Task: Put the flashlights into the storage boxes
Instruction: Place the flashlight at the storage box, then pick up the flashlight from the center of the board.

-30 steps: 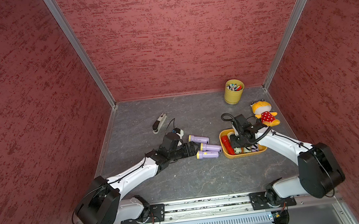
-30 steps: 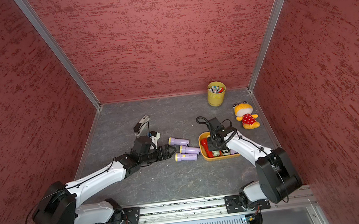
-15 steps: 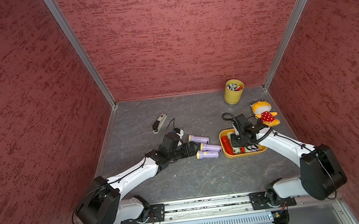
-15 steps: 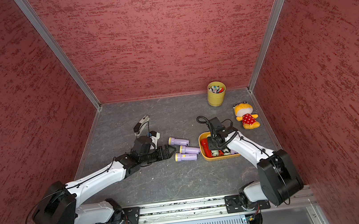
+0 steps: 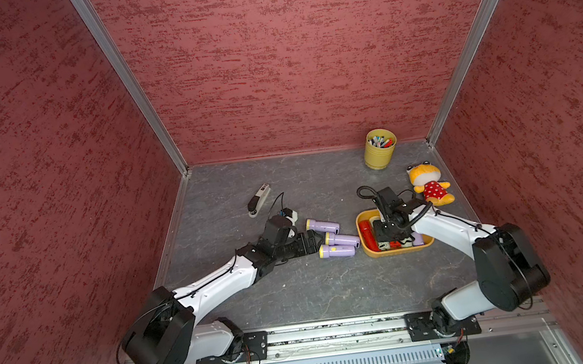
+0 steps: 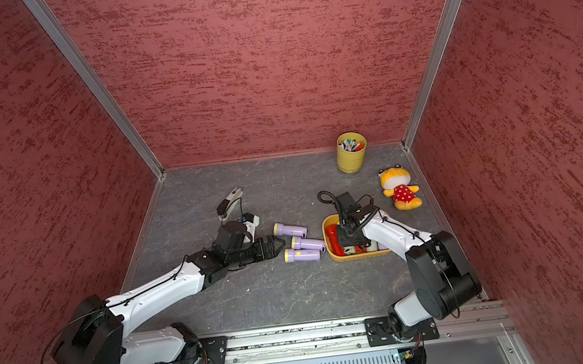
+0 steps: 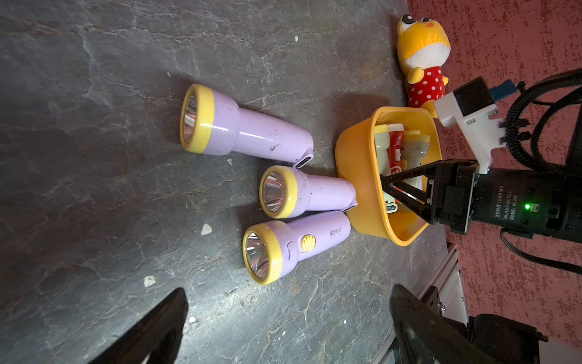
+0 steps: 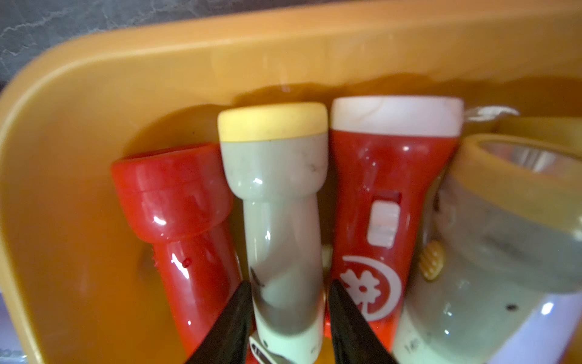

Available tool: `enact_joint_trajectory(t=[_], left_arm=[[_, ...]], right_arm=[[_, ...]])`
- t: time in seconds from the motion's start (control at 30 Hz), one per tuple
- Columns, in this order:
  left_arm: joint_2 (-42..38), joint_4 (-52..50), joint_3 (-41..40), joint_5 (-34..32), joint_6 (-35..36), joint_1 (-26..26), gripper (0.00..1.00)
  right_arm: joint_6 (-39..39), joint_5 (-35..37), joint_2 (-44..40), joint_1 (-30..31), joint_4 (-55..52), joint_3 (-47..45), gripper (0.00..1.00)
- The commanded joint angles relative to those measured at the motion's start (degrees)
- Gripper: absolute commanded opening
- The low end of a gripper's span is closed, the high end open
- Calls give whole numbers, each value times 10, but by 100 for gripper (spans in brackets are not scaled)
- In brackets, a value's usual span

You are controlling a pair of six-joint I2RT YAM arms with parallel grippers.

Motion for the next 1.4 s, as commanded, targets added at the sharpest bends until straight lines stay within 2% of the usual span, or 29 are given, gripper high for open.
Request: enact_joint_trajectory(t=[0.0,0.23,0.37,0.63,0.83,1.13,1.23,1.37], left_arm=[[-6,0,8,-5,9,-2,100],[-7,1,9,-4,9,-3,100],[-10,-2,10,-5,12,-3,100],[-13,-6,14,-9,14,-3,100],[-11,-8,17,-13,15,-3,100],[-4,-9,22,-12,17,-3,100],[-5,-9,19,-14,16,-3,100],[-13,-11,13,-18,10,-3,100]], right_arm=[[14,1,-56,-1,-24,16,49],[18,34,-95,-40,-44,6,53],[17,23,-92,-83,-29,-4,43],[17,-25,-85,-154,25,-27,37],[15,-38,-60,-168,50,-33,32],[7,-30,-33,-172,65,-35,30],[-1,-27,-31,-173,61,-30,31],[-11,-28,-63,-172,40,-13,38]])
